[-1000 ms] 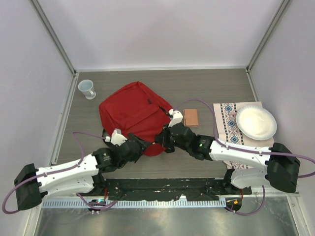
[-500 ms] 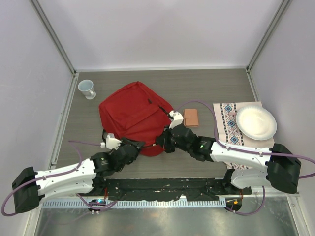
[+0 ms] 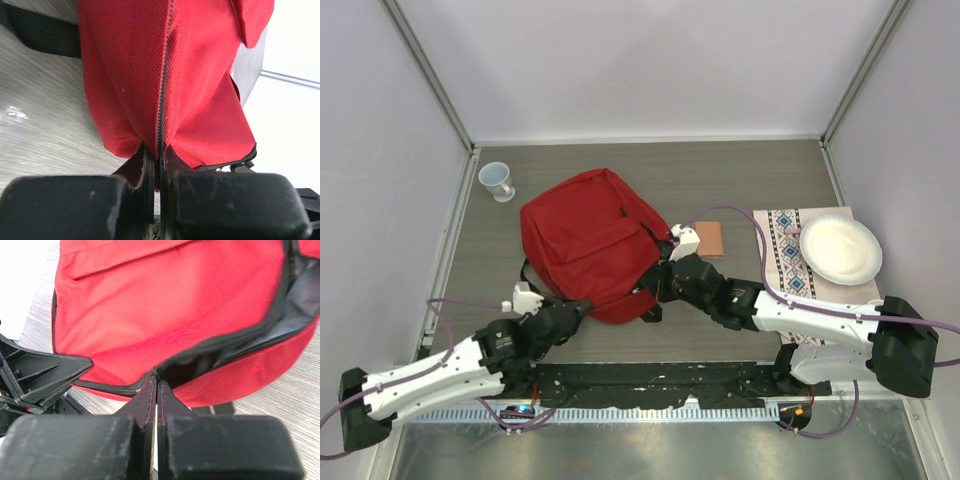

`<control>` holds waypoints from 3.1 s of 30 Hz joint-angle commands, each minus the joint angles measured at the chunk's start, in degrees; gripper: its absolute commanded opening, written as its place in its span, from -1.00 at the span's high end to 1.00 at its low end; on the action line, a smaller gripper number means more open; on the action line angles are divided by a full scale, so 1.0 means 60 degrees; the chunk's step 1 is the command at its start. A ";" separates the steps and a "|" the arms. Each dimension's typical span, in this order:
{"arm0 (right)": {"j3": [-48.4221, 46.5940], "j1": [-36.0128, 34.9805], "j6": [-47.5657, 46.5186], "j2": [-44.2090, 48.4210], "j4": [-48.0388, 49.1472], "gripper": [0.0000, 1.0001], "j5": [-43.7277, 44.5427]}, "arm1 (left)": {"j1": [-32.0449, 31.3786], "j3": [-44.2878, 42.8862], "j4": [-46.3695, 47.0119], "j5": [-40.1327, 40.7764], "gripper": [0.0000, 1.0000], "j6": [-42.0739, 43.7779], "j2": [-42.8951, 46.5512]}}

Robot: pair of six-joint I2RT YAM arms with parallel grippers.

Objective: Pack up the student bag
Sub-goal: Zip the student bag at the center of the board.

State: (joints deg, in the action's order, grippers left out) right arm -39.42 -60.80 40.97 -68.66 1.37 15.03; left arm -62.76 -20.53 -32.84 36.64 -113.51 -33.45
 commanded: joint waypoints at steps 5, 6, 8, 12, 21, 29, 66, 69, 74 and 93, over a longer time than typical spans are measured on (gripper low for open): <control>-0.0095 0.0230 -0.0090 0.0355 -0.0168 0.99 0.1157 | 0.0001 -0.0033 -0.4675 0.0763 1.00 -0.0345 0.2790; -0.0081 0.0317 -0.0119 0.0399 -0.0169 0.99 0.1172 | 0.0001 -0.0151 -0.5345 0.0763 1.00 -0.0315 0.2952; -0.0022 0.0464 -0.0134 0.0443 -0.0169 0.99 0.1187 | 0.0001 -0.0429 -0.5789 0.0792 1.00 -0.0066 0.3201; 0.0037 0.0742 -0.0237 0.0502 -0.0256 0.98 0.1230 | 0.0001 -0.0708 -0.6304 0.0895 1.00 -0.0036 0.3100; 0.0432 0.1212 -0.0295 0.0897 -0.0433 0.98 0.0677 | 0.0001 -0.1206 -0.5618 0.1143 0.33 0.1072 0.2266; 0.1003 0.1197 -0.0090 0.1102 -0.0023 0.99 -0.0205 | 0.0001 -0.3547 -0.3449 0.1174 -0.53 0.5759 -0.0133; 0.0564 0.1212 0.0071 0.1468 -0.0169 0.99 0.0425 | -0.1170 -0.5690 0.0727 -0.3034 -0.50 1.3338 -0.7125; 0.0549 0.1212 0.0071 0.1439 -0.0169 0.98 0.0381 | -0.1243 -0.5455 0.0742 -0.2403 -0.46 1.3133 -0.7081; 0.0491 0.1212 0.0071 0.1425 -0.0169 0.99 0.0338 | -0.1317 -0.5221 0.0785 -0.0923 -0.41 1.2752 -0.6862; 0.0096 0.1620 -0.0031 0.0621 0.0094 0.98 0.0353 | -0.1639 -0.3494 0.1474 -0.3176 1.00 1.2152 -0.6100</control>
State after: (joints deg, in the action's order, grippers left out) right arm -34.70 -53.49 40.93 -63.05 -1.83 15.09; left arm -70.94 -45.25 -23.29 23.35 -37.58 -73.54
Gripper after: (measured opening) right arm 0.033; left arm 0.030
